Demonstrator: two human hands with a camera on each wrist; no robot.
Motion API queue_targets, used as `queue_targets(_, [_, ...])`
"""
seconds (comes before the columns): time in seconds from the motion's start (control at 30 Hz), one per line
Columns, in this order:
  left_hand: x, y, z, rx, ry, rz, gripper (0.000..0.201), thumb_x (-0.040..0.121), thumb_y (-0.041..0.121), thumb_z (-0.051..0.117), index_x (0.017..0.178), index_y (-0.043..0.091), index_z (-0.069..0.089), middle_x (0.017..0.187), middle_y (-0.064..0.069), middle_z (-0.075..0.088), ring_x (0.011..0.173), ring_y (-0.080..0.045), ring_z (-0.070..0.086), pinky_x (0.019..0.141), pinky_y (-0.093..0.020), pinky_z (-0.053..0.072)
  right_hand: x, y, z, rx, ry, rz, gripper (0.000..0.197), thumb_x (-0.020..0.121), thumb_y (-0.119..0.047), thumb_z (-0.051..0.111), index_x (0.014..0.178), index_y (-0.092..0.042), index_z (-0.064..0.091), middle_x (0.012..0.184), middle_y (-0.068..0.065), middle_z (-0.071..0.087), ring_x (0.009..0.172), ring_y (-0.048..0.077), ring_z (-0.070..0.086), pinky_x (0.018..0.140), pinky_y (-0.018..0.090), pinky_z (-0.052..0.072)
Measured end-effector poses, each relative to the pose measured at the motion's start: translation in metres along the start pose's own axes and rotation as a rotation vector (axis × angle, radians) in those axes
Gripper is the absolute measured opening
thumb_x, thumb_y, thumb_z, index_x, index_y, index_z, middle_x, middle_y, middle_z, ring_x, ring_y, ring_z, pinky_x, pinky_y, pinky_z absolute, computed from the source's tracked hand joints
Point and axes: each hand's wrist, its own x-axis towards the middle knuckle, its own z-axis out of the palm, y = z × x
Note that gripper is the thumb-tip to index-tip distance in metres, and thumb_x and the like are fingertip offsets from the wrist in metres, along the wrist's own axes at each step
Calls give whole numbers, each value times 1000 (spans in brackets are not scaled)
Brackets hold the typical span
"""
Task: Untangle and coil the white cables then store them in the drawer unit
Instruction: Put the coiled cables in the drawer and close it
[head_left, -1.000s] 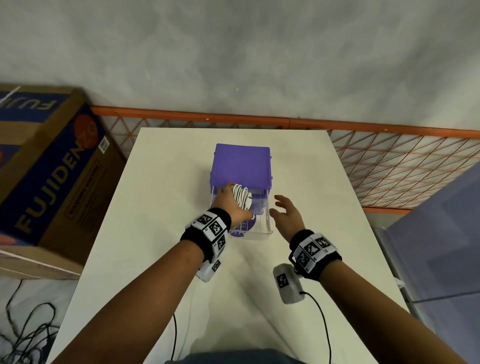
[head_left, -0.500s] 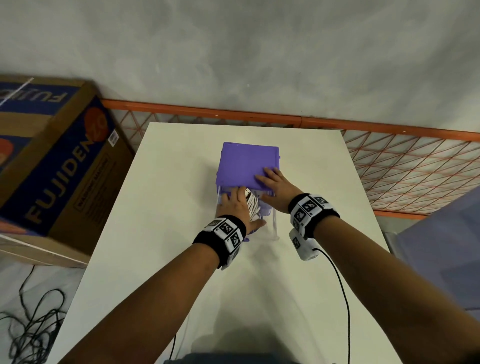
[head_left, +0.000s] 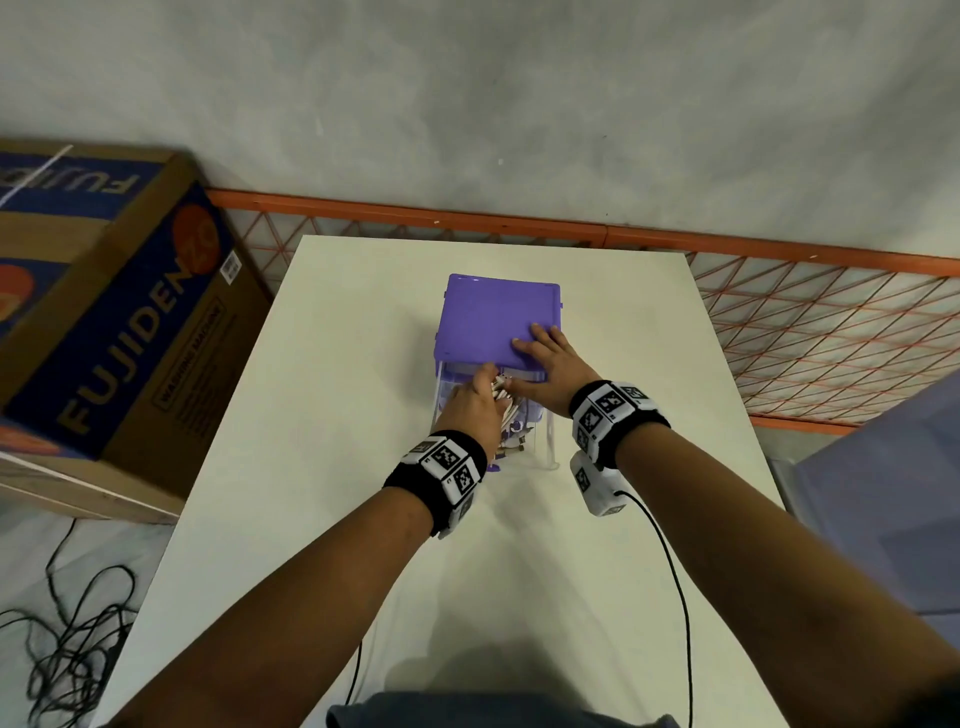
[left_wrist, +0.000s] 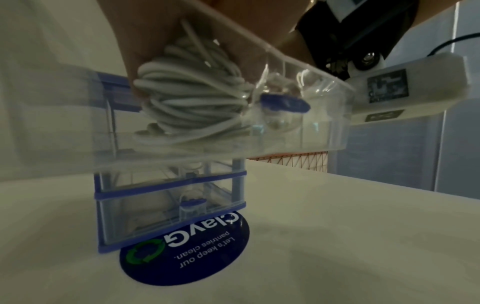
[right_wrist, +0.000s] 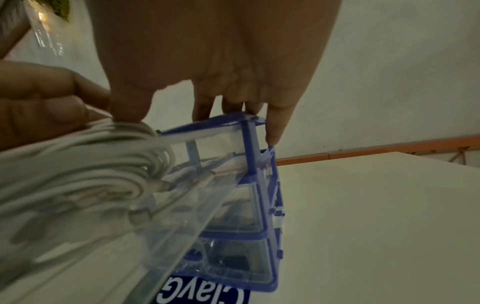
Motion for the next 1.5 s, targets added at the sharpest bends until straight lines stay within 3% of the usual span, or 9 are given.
queue_targets(0.1, [-6, 2, -5, 55, -8, 18, 38, 95, 23, 44, 130, 10, 39, 126, -16, 55, 110, -32, 55, 85, -37, 43, 0, -2, -1, -6, -11, 8, 73, 82, -51, 56, 143, -26, 23, 157, 0, 3, 145, 21, -8, 118, 36, 5])
queue_targets(0.2, [-14, -1, -3, 61, 65, 106, 34, 95, 18, 45, 127, 7, 45, 138, -12, 35, 108, -27, 56, 86, -28, 43, -2, -5, -3, -16, -32, 21, 78, 79, -50, 59, 143, -26, 21, 157, 0, 2, 145, 22, -9, 118, 37, 6])
queue_targets(0.4, [-18, -4, 1, 102, 7, 137, 40, 96, 22, 42, 132, 6, 42, 134, -10, 38, 112, -27, 52, 90, -35, 48, -3, -5, -6, 5, -49, 30, 81, 77, -47, 64, 143, -27, 21, 158, -1, 1, 145, 22, -9, 118, 38, 6])
queue_targets(0.67, [-32, -14, 8, 218, 14, 214, 81, 79, 54, 57, 142, 11, 27, 146, -13, 21, 129, -28, 39, 106, -32, 37, -1, -4, -6, 4, -62, 42, 81, 77, -45, 65, 143, -28, 21, 158, -2, 0, 145, 21, -10, 118, 37, 5])
queue_targets(0.8, [-34, -9, 2, 368, -100, 204, 104, 74, 65, 56, 148, 10, 7, 156, -11, 3, 143, -26, 14, 117, -32, 16, -1, -4, -7, 11, -67, 47, 81, 77, -43, 66, 143, -29, 21, 158, -2, 0, 145, 20, -10, 118, 37, 6])
queue_targets(0.93, [-30, -13, 0, 546, -199, 163, 119, 66, 73, 58, 148, 15, -6, 158, -5, -4, 145, -29, 4, 119, -43, 1, -1, -4, -7, 17, -69, 45, 81, 77, -42, 67, 143, -29, 22, 157, -3, 1, 145, 20, -10, 118, 37, 6])
queue_targets(1.1, [-25, -18, -1, 570, -187, 172, 116, 68, 69, 60, 148, 19, -8, 158, -1, -1, 144, -26, 12, 117, -41, 15, -1, -3, -6, 34, -59, 41, 67, 84, -39, 59, 141, -29, 25, 157, -1, 3, 145, 21, -8, 118, 37, 5])
queue_targets(1.23, [-20, -10, -7, 675, -158, 215, 112, 70, 75, 49, 148, 16, -5, 158, -6, 3, 143, -24, 14, 114, -42, 17, 0, 0, -8, 25, -26, 4, 43, 96, -17, 39, 139, -24, 34, 157, 4, 10, 145, 25, -3, 119, 36, 5])
queue_targets(1.5, [-14, -5, -5, 729, -189, 264, 105, 76, 73, 44, 148, 12, -2, 157, -10, 5, 141, -25, 17, 113, -46, 17, 5, 0, -13, 23, -31, 12, 42, 95, -14, 41, 136, -20, 40, 155, 5, 16, 145, 26, 2, 118, 34, 7])
